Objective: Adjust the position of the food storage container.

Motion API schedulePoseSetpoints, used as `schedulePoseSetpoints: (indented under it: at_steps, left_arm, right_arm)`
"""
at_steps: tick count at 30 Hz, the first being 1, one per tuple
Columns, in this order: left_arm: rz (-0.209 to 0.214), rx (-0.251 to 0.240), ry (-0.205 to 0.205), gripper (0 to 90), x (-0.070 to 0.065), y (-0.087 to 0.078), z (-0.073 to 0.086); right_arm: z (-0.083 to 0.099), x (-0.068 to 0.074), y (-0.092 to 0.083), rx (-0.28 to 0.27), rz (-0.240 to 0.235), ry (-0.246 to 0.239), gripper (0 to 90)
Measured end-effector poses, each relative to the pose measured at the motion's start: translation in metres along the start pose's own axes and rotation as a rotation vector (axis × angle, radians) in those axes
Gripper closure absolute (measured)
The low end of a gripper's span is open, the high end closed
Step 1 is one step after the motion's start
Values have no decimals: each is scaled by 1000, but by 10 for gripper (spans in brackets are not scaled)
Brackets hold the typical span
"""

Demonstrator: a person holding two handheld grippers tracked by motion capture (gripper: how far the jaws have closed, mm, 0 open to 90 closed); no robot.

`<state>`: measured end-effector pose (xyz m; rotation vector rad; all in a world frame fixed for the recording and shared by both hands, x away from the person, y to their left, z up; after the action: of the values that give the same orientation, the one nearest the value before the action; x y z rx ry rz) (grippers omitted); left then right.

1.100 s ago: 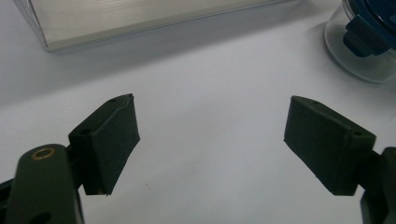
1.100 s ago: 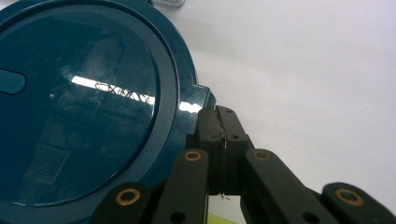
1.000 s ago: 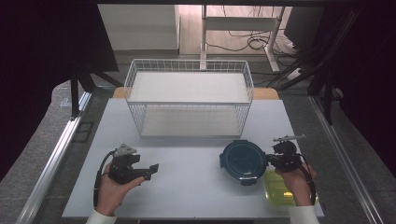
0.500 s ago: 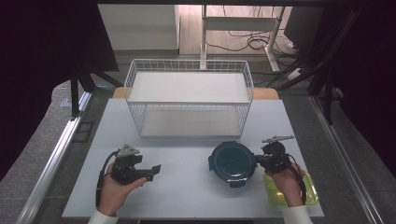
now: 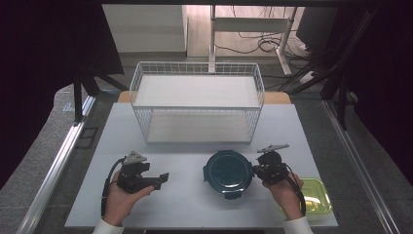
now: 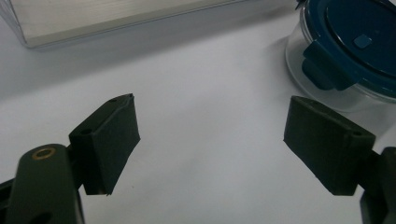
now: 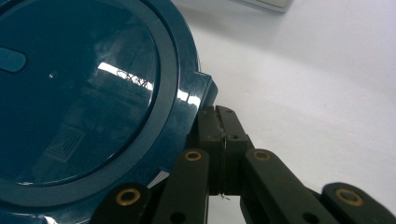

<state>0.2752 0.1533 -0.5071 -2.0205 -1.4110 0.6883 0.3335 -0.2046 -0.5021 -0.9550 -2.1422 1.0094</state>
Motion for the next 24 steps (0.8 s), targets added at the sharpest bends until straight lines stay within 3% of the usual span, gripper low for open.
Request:
schedulePoseSetpoints:
  at_steps: [24]
  left_arm:
    - [6, 5, -10, 174, 3, 3, 2]
  right_arm:
    - [-9, 44, 20, 13, -72, -62, 890]
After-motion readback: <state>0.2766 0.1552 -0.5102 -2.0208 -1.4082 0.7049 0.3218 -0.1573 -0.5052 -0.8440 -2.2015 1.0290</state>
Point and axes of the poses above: each handheld gripper's, and its own axes: y roughly forward along the jaws, z roughly out of its underside, x roughly to its left, the point moved 5 cm from there along y, roughly forward along the jaws, and after that the axes turned 13 degrees about -z, right-handed, at the moved point
